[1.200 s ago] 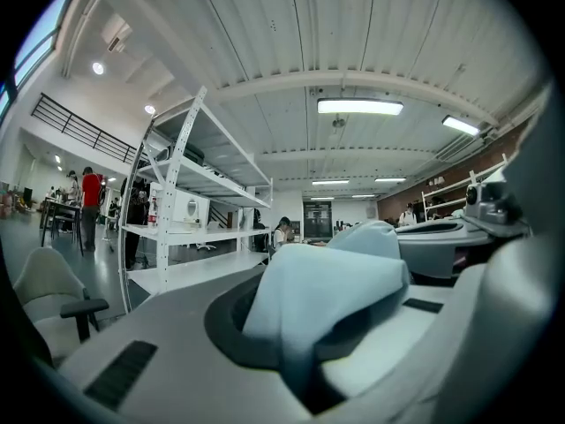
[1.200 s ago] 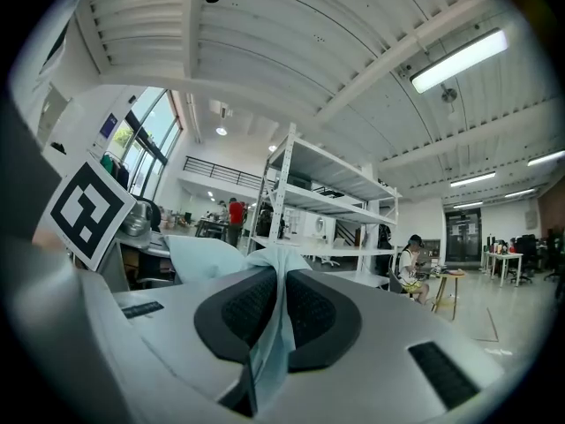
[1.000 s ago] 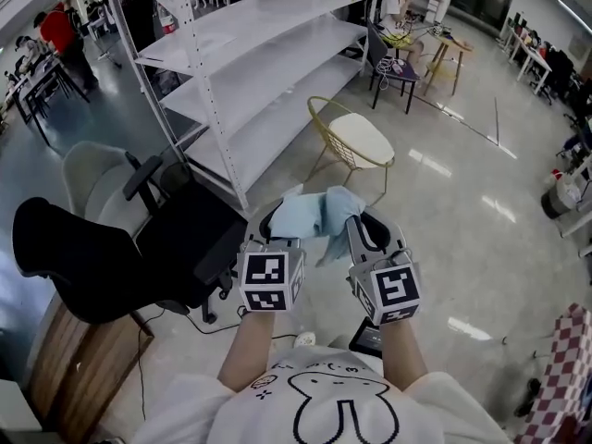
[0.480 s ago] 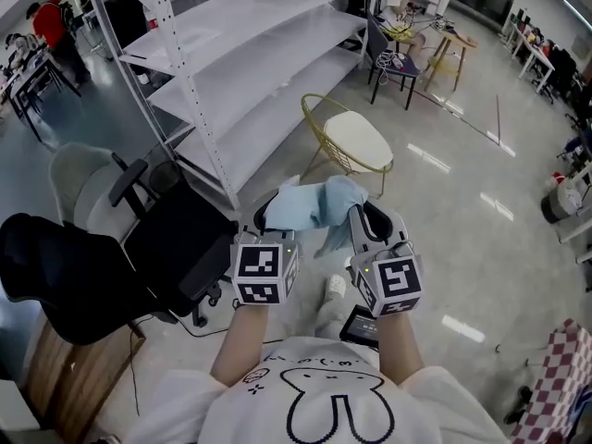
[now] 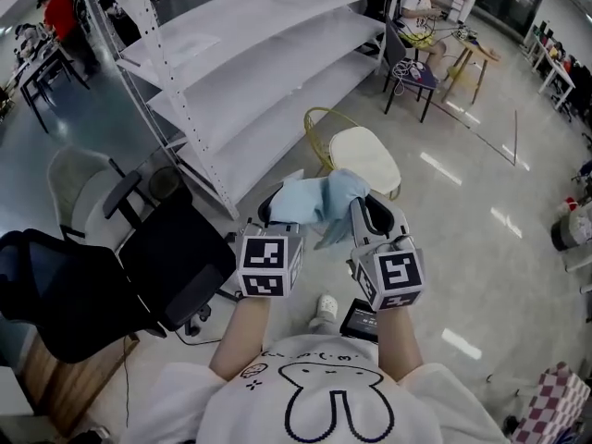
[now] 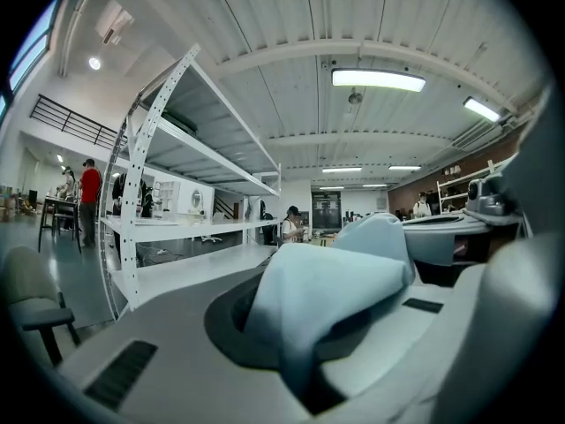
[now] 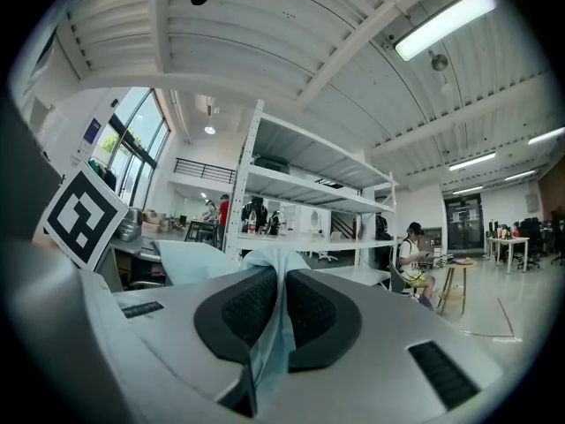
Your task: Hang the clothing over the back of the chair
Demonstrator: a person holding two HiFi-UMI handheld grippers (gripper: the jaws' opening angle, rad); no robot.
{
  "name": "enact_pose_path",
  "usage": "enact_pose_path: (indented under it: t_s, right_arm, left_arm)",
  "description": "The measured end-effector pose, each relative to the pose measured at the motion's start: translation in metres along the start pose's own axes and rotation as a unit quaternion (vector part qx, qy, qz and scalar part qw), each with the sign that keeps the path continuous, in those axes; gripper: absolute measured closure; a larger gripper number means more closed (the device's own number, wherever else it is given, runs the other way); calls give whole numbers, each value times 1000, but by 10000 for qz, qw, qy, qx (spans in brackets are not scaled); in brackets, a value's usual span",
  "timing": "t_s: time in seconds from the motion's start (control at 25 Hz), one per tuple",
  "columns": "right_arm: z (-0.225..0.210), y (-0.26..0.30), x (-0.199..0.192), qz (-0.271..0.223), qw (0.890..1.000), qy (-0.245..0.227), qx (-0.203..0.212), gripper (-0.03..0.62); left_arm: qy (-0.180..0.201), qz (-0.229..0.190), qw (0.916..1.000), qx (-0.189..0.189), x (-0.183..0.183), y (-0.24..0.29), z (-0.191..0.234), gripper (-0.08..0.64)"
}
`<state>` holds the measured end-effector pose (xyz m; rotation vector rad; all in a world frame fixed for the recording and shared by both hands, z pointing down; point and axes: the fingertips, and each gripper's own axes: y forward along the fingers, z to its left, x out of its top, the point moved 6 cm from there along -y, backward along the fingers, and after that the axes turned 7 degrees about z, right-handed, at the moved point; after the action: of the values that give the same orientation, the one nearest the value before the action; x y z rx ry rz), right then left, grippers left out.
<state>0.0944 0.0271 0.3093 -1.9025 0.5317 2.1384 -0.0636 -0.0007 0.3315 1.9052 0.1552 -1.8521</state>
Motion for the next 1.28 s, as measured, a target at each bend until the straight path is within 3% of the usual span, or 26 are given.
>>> enact_pose_path:
  t_s: [0.32,0.88,1.08,1.28]
  right_arm:
    - [-78,74,-2,31,9997,60,232,558]
    - [-147,180,-22,521,9977,-87,423,557]
    - [-158,229,-34,808,9957,-190,399,557]
    - [-172,278,-50,1235,9914,-142,398,557]
  left_arm:
    - [-148,143,9993,318,14,92,12,523]
    - [-515,727,9942,600,10,206,70,523]
    - [-418,1203,9908,449,2,251,97,523]
    - [-312,1891,9813,163,-15,299,123,522]
